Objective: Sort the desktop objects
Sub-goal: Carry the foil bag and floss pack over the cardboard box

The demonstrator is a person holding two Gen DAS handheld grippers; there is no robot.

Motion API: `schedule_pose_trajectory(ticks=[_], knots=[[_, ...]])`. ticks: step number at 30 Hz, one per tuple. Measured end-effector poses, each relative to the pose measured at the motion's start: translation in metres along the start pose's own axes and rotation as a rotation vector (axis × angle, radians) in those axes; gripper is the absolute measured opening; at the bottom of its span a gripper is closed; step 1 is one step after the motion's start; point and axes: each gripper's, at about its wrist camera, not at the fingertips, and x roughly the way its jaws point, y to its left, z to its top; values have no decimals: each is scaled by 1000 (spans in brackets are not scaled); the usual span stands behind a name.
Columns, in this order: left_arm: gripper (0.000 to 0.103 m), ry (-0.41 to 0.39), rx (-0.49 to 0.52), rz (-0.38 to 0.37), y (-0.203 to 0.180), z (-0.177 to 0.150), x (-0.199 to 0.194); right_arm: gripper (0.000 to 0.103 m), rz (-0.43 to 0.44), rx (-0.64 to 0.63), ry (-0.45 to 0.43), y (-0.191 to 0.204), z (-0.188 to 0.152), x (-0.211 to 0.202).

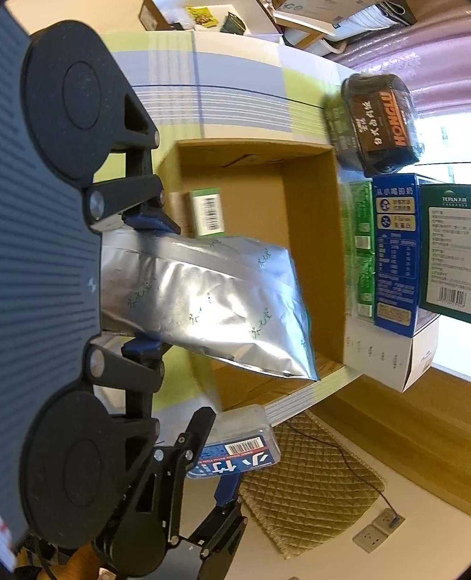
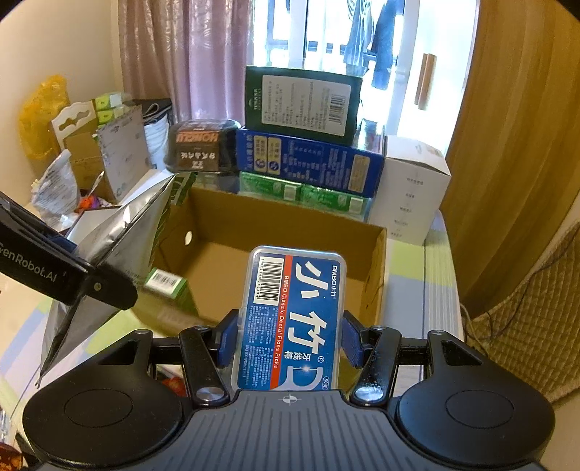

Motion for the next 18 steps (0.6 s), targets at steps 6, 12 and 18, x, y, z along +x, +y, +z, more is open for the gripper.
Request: schedule_pose_trajectory(ticks=[6, 12, 18], knots=[[50, -7, -11, 0, 8, 34, 19, 54, -2, 17, 3, -15, 19, 29], [50, -8, -18, -2, 8, 61, 42, 54, 2, 49, 11, -27, 31, 58], [50, -12, -20, -4, 8, 74, 64, 54, 4, 68, 13, -36, 37, 76]])
